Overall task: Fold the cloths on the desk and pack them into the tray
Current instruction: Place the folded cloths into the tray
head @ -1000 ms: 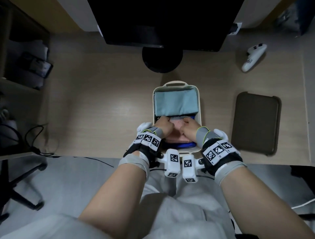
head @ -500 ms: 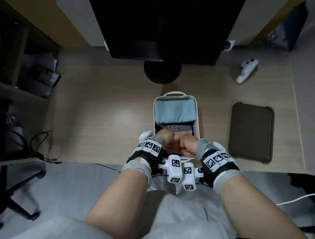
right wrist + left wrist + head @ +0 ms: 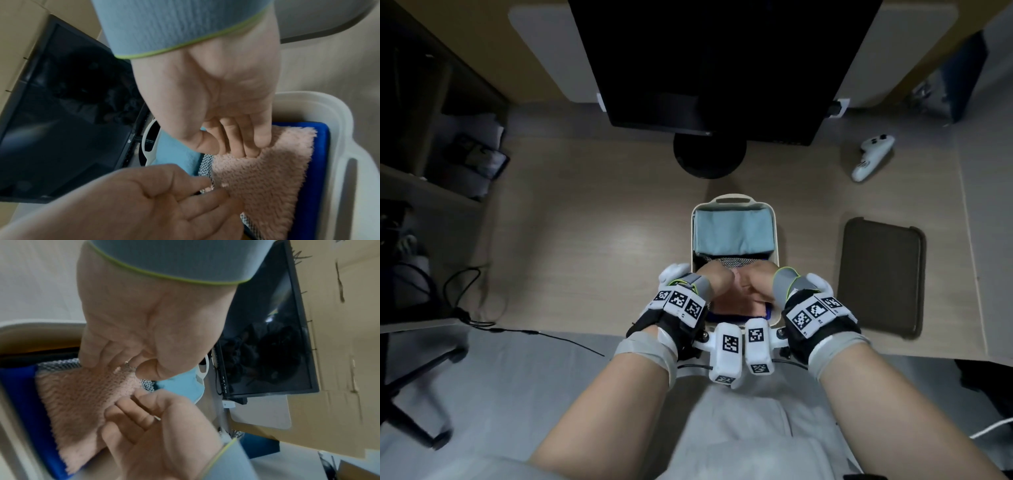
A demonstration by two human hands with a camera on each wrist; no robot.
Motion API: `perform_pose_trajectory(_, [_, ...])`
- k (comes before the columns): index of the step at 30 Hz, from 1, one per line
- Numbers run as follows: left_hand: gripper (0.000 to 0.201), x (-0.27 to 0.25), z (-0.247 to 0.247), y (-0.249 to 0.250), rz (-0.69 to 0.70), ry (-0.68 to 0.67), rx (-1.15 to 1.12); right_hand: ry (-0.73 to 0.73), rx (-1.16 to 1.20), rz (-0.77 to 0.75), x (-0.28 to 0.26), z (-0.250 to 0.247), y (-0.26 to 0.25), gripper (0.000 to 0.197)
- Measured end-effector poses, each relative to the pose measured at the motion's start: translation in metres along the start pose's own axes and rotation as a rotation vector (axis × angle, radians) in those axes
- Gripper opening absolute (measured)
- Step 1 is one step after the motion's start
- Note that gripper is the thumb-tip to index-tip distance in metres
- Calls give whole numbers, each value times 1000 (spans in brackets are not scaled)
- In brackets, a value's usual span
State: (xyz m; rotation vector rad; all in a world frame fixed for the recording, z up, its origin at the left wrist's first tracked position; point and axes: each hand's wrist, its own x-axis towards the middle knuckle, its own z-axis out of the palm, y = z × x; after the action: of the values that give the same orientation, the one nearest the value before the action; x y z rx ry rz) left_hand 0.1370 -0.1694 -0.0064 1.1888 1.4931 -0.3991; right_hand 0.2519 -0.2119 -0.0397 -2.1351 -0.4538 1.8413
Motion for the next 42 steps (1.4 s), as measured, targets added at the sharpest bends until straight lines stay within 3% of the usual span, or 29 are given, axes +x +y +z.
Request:
perform_pose_trajectory(4, [47, 6, -5, -1, -49, 1, -14, 19, -45, 7, 2, 5, 5, 13])
perform_pose_trajectory(8, [51, 16, -7, -6, -84, 34, -8, 70, -73, 53, 5, 7, 3, 40])
perform_pose_trajectory(13, [38, 30, 4, -4, -50, -33, -122, 109, 54, 102, 7, 9, 4, 12])
perform_pose_trajectory(17, [39, 40, 7, 0, -48, -70, -170, 88, 117, 115, 8, 5, 10, 25])
perform_pose_trajectory(24, [27, 15, -30, 5, -127, -119, -345, 117, 194, 89, -7, -3, -3, 24])
perform_pose_trajectory(27, [27, 8, -35, 17, -85, -140, -363, 107, 240, 42, -15, -15, -13, 31])
perform_pose_trajectory(29, [26, 5, -30, 29, -43, -140, -383, 130, 313, 13, -21, -23, -16, 18])
perform_pose_trajectory(30, [27, 4, -25, 36, -24, -137, -390, 153, 340, -12, -25, -29, -15, 11])
perform_pose_trajectory(34, [23, -2, 13, 67, 59, -173, -417, 245, 417, -91, -37, -70, 8, 17])
perform_pose_trajectory(36, [21, 1, 33, 82, 69, -200, -440, 266, 408, -76, -38, -97, 20, 17])
perform_pose_trajectory(42, [16, 25, 107, 135, 69, -114, -433, 412, 301, -27, -22, -194, 73, 16])
